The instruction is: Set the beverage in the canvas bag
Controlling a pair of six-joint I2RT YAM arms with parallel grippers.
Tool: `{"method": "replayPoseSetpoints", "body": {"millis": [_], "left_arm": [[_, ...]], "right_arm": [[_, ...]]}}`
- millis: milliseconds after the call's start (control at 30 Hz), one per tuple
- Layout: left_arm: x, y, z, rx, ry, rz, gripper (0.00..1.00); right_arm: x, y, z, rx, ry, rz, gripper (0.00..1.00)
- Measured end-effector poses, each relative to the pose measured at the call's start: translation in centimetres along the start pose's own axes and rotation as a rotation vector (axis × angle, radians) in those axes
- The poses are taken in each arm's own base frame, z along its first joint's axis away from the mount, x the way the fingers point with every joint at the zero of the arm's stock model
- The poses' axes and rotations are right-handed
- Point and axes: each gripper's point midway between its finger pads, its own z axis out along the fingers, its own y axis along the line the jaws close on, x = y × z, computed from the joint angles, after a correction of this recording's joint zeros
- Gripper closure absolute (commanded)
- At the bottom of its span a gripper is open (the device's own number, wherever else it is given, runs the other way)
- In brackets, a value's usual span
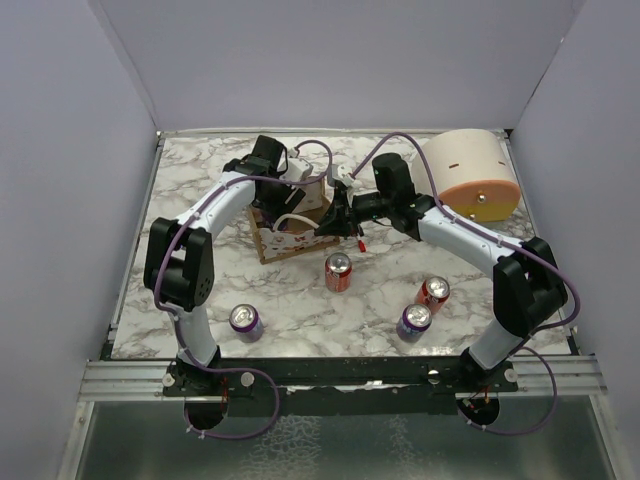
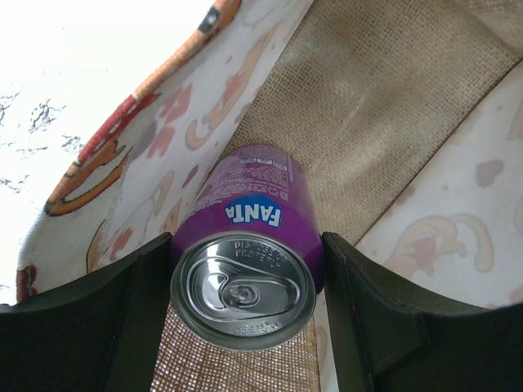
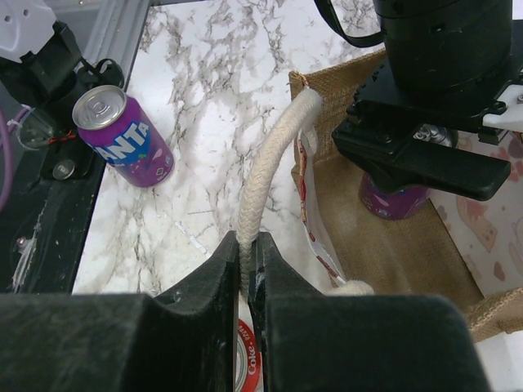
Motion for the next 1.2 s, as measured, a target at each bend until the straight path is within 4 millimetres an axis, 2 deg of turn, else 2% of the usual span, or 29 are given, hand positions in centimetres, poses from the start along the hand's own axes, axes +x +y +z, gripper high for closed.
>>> {"method": "replayPoseSetpoints", "body": {"millis": [300,433,567,733,867,1000,1067,1200], "left_arm": [[-0.1,0.1,0.1,-0.003,-0.004,-0.010,0.39],[-0.1,0.1,0.0,-0.002,-0.002,-0.014,0.28],[-0.3,0.1,-0.2,-0.002,-0.001,-0.019,0.23],[-2.1,0.7,-1.1,-0.019,-0.047,-0.021,0.18],[-3.2,1.0,-1.8,-0.029,-0.074,-0.027,0.16],[-3.2,0.9,-2.2,-0.027,-0.075,-0.031,0.15],[-3.1,0.7,-2.8,-0.021,-0.077,-0.033,0.15],[-3.6,0.2,-5.0,-0.012,-0.112,-0.030,0.15]], "right_arm": [[0.0,0.0,0.0,0.001,-0.002,-0.003,0.95],[0.0,0.0,0.0,0.001,-0.001,-0.002,0.92],[-0.1,0.0,0.0,0.001,0.000,0.000,0.86],[-0.2,0.0,0.0,0.000,0.002,-0.001,0.73],[-0.2,0.0,0.0,0.000,0.004,0.001,0.67],[-0.2,0.0,-0.1,-0.001,0.006,0.002,0.57],[-0.4,0.0,-0.1,-0.001,0.007,-0.001,0.54],[-0.4,0.0,-0.2,-0.002,0.013,-0.005,0.39]]}}
